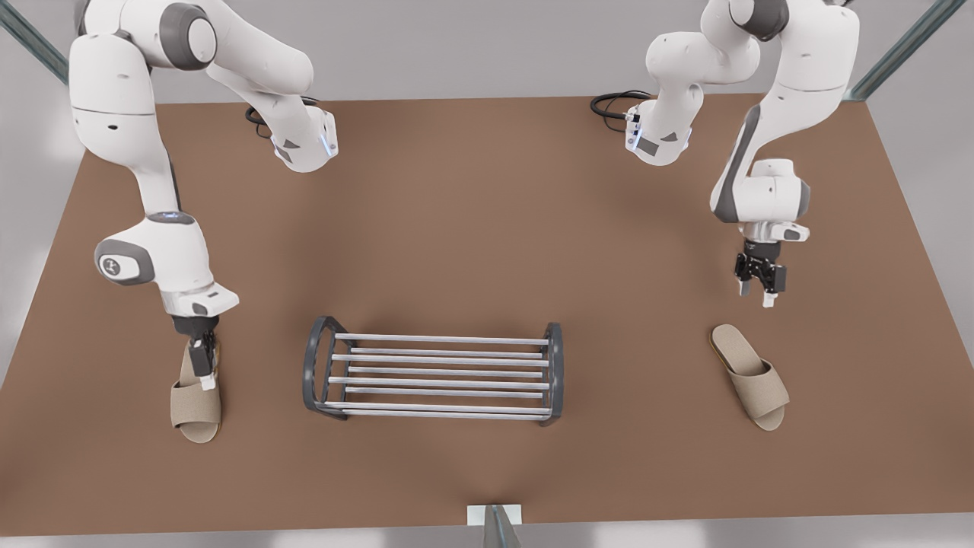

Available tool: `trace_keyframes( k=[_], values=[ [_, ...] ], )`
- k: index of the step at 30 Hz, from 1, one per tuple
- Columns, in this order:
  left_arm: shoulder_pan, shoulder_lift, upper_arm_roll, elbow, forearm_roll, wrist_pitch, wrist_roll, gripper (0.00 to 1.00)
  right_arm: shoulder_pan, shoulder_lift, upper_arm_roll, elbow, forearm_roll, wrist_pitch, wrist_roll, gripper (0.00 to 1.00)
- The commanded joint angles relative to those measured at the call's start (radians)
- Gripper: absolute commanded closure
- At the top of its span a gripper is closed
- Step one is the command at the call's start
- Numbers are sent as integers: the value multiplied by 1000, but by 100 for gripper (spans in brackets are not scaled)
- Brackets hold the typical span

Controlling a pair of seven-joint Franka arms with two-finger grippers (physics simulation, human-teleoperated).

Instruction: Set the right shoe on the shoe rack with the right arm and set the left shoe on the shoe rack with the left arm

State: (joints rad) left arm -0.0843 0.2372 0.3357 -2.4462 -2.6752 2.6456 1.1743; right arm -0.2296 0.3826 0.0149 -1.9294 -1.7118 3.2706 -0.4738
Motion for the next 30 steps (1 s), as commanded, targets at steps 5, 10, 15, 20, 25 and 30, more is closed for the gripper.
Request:
trace_keyframes(
  k=[5,10,15,20,25,30],
  values=[
    [41,91,-49,154,-109,-10,686,0,-71,5,50,3,-644,-221,1159,0],
    [41,160,-87,234,-201,-9,677,0,-111,44,51,0,-649,-95,1604,0],
    [41,201,-127,243,-313,-7,650,0,-111,7,135,-146,-1192,-439,2199,0],
    [64,247,-127,357,-337,42,625,0,-135,9,158,-152,-1283,-474,2365,0],
    [78,307,-145,421,-339,43,579,0,-165,35,158,-193,-1531,-577,2907,0],
    [86,343,-161,454,-342,43,541,0,-183,56,146,-272,-1812,-848,3029,0]
  ],
)
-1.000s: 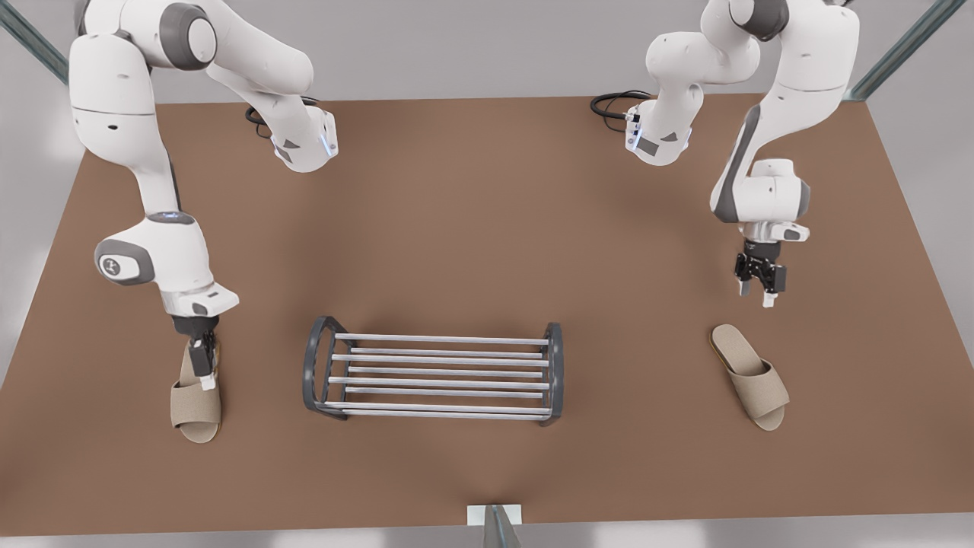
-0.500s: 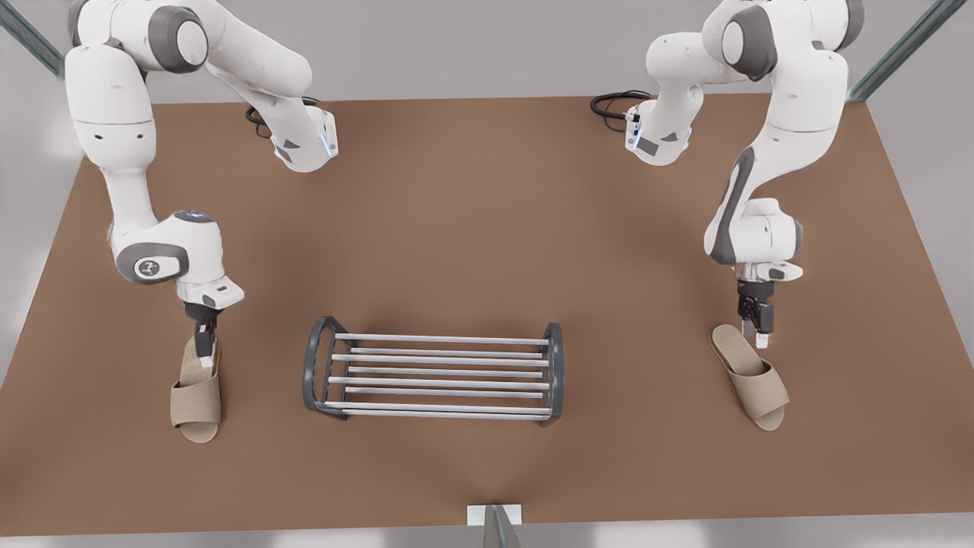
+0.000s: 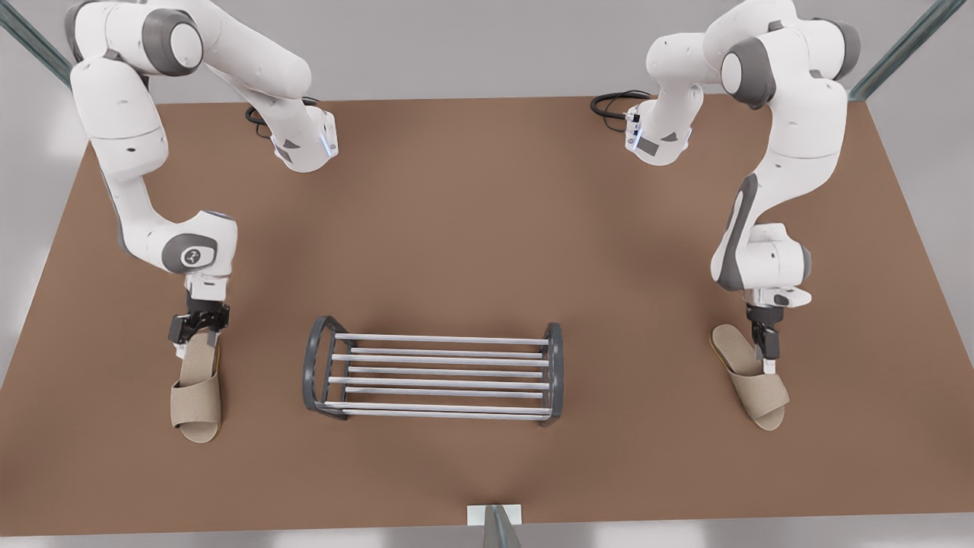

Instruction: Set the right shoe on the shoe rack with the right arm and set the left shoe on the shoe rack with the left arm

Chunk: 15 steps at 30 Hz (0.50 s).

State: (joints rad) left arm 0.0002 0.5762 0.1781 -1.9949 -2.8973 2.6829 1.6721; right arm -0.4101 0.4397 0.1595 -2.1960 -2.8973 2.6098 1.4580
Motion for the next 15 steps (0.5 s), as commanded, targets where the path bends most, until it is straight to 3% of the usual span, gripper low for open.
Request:
trace_keyframes(
  k=[1,6,9,15],
  values=[
    [1,4,-14,2,-120,6,29,0,-1,13,-12,-2,-671,-246,1096,0],
    [7,14,-34,21,-155,8,-11,0,45,42,-58,25,-781,-309,1018,0],
    [37,19,-34,62,-152,29,-12,0,151,44,-141,47,-800,-309,964,0],
    [52,59,-43,123,-149,61,-273,0,162,99,-149,58,-793,-297,676,0]
  ],
)
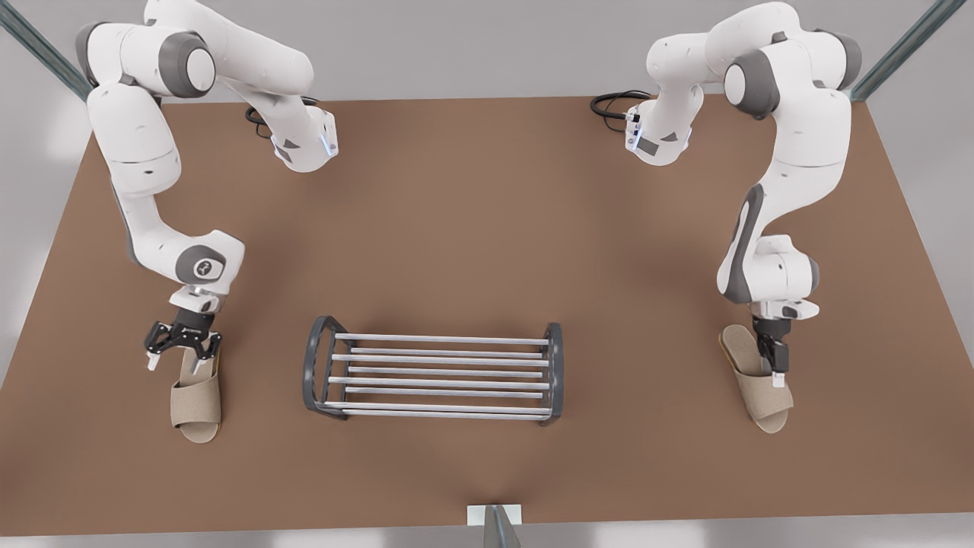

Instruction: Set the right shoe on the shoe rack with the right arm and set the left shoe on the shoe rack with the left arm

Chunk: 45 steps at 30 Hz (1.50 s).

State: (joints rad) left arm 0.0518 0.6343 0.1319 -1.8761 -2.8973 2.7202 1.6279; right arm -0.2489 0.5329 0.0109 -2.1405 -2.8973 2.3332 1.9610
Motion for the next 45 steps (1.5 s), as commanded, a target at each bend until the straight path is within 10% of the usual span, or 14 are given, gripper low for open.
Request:
trace_keyframes(
  k=[1,26,30,33,35,45],
  values=[
    [2,2,-9,5,-149,24,-258,0,-1,10,0,5,-792,-17,150,0],
    [19,130,-15,198,-138,33,-336,15,11,93,1,123,-803,-18,-410,0],
    [20,130,-15,218,-138,38,-359,44,25,101,1,143,-803,-20,-409,0],
    [19,73,-15,206,-138,56,-385,52,25,108,1,145,-803,-28,-409,28],
    [19,41,-15,203,-138,64,-399,77,25,111,1,151,-803,-29,-404,37],
    [-121,-304,-184,37,471,404,-683,79,31,139,1,185,-803,-26,-404,28]
  ],
)
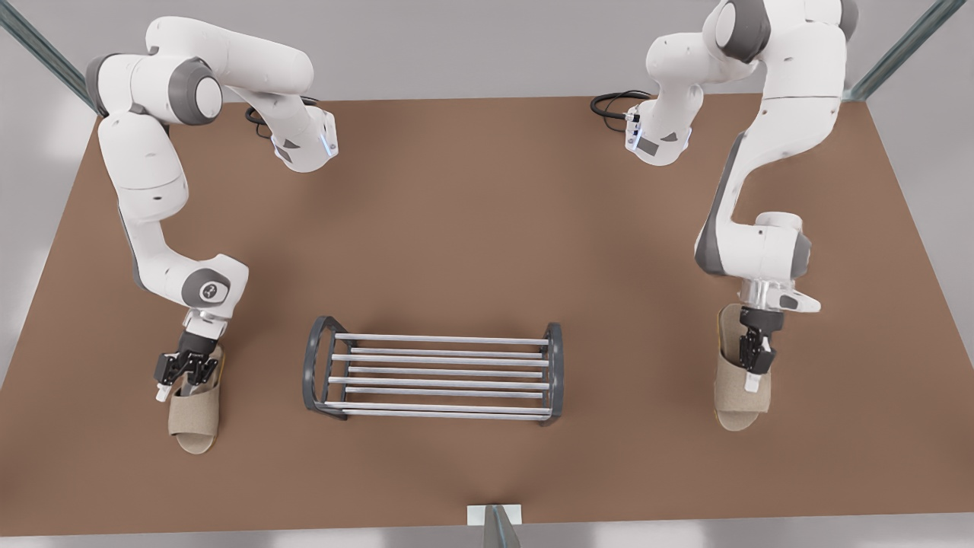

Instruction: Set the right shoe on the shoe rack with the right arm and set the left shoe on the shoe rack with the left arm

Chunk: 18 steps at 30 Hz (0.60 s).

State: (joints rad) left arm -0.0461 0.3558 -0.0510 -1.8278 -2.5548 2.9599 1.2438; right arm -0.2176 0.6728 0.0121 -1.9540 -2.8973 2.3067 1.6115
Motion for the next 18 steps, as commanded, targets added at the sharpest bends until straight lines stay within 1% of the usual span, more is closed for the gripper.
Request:
trace_keyframes(
  k=[1,3,4,5,6,7,8,9,10,11,12,13,14,15,16,17,18],
  values=[
    [-43,-54,-85,63,119,298,-478,79,1,10,0,18,-803,10,-53,28],
    [-43,-112,-164,134,78,425,-743,79,1,19,0,26,-803,8,-53,28],
    [-43,-109,-216,221,-45,523,-765,79,1,27,-1,43,-803,10,-53,28],
    [-43,-133,-265,255,-132,542,-776,79,1,36,0,53,-803,8,-53,28],
    [-44,-130,-323,288,-196,541,-781,79,1,47,-1,60,-803,3,-53,28],
    [-67,-110,-363,324,-179,539,-779,79,1,53,-1,82,-803,8,-53,28],
    [-151,-86,-363,347,-116,539,-779,79,1,54,-1,84,-803,8,-51,36],
    [-225,-37,-357,380,-36,539,-779,79,1,54,-1,89,-803,7,-52,66],
    [-290,38,-357,447,53,538,-779,79,1,54,-1,89,-803,5,-53,79],
    [-353,101,-355,511,122,538,-779,79,1,54,-1,90,-803,2,-53,79],
    [-425,130,-323,551,148,538,-779,79,1,53,-1,89,-803,2,-51,79],
    [-500,132,-268,558,146,538,-781,79,1,50,-1,89,-803,2,-51,79],
    [-546,156,-251,587,146,539,-782,79,1,45,0,89,-801,2,-51,79],
    [-627,161,-175,591,142,538,-797,79,1,34,3,89,-801,6,-51,79],
    [-670,192,-136,616,145,538,-813,79,0,19,6,87,-800,10,-50,79],
    [-667,239,-116,650,179,538,-813,79,0,-5,8,84,-797,14,-48,79],
    [-666,278,-105,683,226,534,-813,79,1,-36,17,83,-797,63,-27,79]
  ],
)
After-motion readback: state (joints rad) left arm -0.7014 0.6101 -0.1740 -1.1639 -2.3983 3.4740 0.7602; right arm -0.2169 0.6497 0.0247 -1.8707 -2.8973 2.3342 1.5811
